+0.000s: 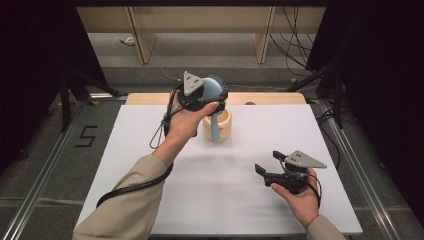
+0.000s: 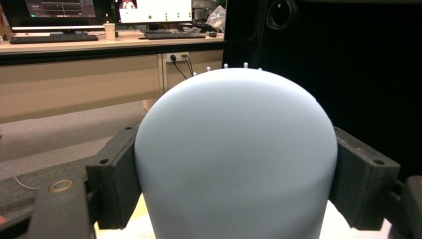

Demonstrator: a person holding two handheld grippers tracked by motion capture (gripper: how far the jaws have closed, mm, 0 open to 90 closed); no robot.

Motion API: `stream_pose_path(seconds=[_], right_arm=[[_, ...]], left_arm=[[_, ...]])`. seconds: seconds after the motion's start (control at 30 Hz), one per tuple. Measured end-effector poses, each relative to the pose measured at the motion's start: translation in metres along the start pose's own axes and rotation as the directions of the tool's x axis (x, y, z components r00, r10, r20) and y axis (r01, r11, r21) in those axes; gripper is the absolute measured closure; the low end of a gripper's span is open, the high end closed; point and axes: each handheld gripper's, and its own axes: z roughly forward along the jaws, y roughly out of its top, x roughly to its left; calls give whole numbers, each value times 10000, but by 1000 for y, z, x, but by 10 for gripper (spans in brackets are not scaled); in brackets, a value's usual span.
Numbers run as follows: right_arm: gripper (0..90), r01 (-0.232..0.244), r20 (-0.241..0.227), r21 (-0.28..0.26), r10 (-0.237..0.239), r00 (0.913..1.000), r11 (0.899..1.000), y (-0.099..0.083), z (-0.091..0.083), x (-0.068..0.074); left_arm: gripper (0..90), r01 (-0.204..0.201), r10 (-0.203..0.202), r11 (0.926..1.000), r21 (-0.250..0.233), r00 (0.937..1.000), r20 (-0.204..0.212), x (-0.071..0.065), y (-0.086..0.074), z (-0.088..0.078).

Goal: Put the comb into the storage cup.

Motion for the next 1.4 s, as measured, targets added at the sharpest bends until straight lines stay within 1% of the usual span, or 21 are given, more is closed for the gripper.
stream_pose_path(seconds=[0.93, 1.4], right_arm=[[162, -128, 70, 2, 128, 9999, 9999, -1, -1, -2], [161, -112, 73, 0, 112, 9999, 9999, -2, -1, -3]], left_arm=[[194, 11, -16, 9998, -213, 9997, -247, 5, 10, 3], [194, -88, 77, 9993, -362, 9995, -314, 7, 12, 7]])
